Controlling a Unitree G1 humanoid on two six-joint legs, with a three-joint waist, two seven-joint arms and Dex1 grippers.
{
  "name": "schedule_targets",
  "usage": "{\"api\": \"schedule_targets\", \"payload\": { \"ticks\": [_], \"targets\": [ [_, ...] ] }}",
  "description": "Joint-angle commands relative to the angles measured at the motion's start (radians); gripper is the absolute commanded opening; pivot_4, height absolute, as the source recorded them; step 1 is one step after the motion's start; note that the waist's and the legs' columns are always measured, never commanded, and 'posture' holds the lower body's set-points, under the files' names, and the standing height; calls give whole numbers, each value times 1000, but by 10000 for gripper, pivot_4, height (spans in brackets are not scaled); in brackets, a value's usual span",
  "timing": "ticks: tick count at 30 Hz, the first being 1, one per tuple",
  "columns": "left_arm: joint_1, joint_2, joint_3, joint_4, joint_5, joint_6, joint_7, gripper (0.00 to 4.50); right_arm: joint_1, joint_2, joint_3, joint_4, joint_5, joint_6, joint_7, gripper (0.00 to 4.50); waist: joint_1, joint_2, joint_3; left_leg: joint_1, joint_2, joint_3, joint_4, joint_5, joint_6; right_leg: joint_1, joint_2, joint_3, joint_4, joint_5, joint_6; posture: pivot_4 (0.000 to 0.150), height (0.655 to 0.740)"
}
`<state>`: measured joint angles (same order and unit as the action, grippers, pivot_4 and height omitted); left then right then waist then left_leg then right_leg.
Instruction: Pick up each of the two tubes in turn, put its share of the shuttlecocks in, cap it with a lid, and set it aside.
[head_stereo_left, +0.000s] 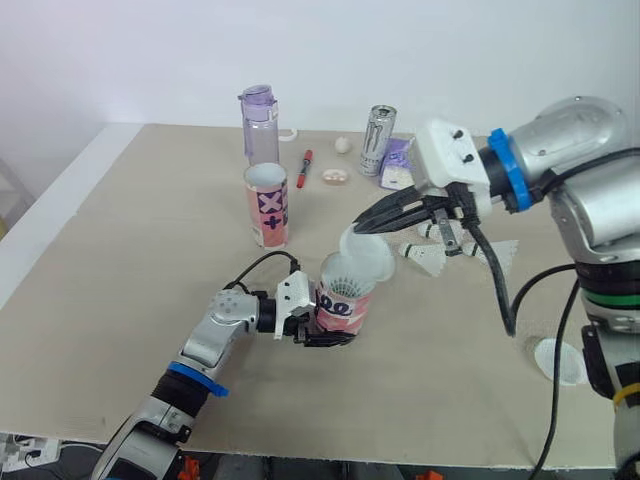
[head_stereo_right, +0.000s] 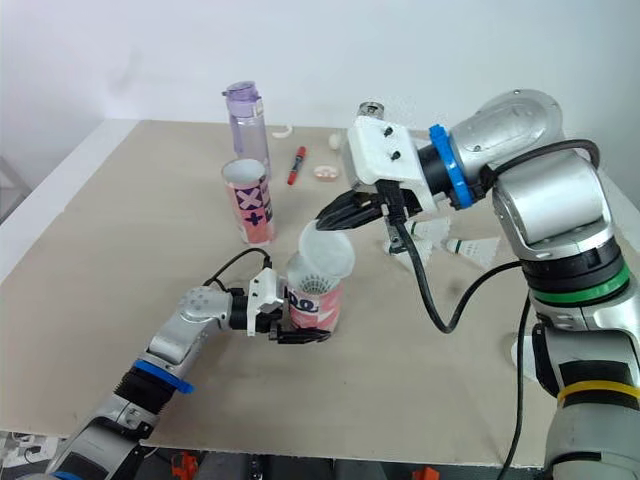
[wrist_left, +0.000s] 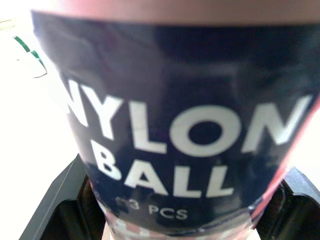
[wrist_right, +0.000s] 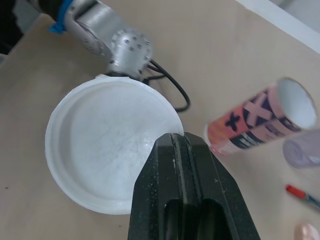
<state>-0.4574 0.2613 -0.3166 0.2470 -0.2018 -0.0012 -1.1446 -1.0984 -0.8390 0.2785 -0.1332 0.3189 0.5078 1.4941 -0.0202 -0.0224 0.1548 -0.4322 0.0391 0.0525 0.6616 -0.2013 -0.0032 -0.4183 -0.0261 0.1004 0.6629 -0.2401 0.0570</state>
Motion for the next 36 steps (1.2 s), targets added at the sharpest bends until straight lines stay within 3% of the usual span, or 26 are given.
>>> {"api": "schedule_targets", "payload": {
  "ticks": [1,36],
  "targets": [
    [25,16,-23,36,39,20,11,33750,-16,7,13,10,-26,-60,32,739,0,0,0,0,0,0,0,0,0,0,0,0,0,0,0,1500,7400],
    [35,38,-17,25,42,44,36,33750,-1,113,85,86,-136,-247,44,739,-2,0,0,1,5,1,-1,0,0,-1,3,-2,0,0,-1,1500,7400]
  ]
}}
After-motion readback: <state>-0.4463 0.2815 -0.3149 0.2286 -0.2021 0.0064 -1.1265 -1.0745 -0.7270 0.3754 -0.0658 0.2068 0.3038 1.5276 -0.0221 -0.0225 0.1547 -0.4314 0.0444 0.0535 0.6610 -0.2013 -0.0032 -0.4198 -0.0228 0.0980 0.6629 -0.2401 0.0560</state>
